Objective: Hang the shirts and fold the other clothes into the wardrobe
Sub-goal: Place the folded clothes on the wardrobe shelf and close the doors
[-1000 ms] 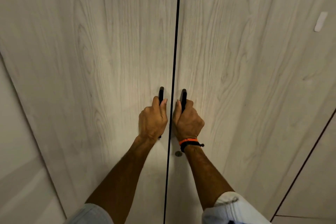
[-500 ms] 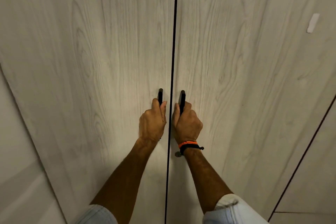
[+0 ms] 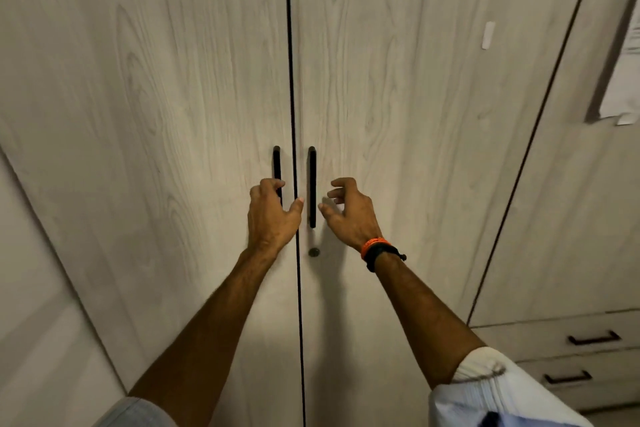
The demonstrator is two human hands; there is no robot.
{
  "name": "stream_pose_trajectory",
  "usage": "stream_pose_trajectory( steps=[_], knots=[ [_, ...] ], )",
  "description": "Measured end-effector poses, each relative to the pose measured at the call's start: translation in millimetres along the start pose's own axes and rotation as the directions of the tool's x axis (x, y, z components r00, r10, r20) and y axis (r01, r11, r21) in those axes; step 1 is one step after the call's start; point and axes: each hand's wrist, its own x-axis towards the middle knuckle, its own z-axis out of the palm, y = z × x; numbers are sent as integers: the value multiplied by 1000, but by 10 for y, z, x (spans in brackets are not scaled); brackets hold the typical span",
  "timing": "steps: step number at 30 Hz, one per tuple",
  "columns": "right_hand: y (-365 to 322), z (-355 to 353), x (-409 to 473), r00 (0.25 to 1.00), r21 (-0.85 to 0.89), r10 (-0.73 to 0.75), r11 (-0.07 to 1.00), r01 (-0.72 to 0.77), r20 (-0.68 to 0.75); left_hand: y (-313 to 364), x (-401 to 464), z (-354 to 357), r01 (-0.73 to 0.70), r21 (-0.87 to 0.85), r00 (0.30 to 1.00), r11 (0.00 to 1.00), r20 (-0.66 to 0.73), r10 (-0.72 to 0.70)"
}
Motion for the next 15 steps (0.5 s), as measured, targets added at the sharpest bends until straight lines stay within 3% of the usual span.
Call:
stream_pose_trajectory(
  steps=[3, 10, 13, 15],
  knots=[
    [44, -306, -295, 998, 0, 11, 1000, -11, -69, 230, -264, 37, -15, -12, 999, 1000, 28, 16],
    [490, -1232, -1269, 950, -69, 114, 988, -140, -291, 936, -1154, 676, -14, -188, 949, 982, 308, 72],
    [677, -1602, -1853, 887, -111, 201, 957, -269, -417, 1197, -1648, 1038, -29, -254, 870, 967, 470, 149],
    [821, -1849, -2323, 842, -167, 243, 918, -360, -481, 1368, -2025, 1325, -42, -270, 774, 962, 600, 202]
  ],
)
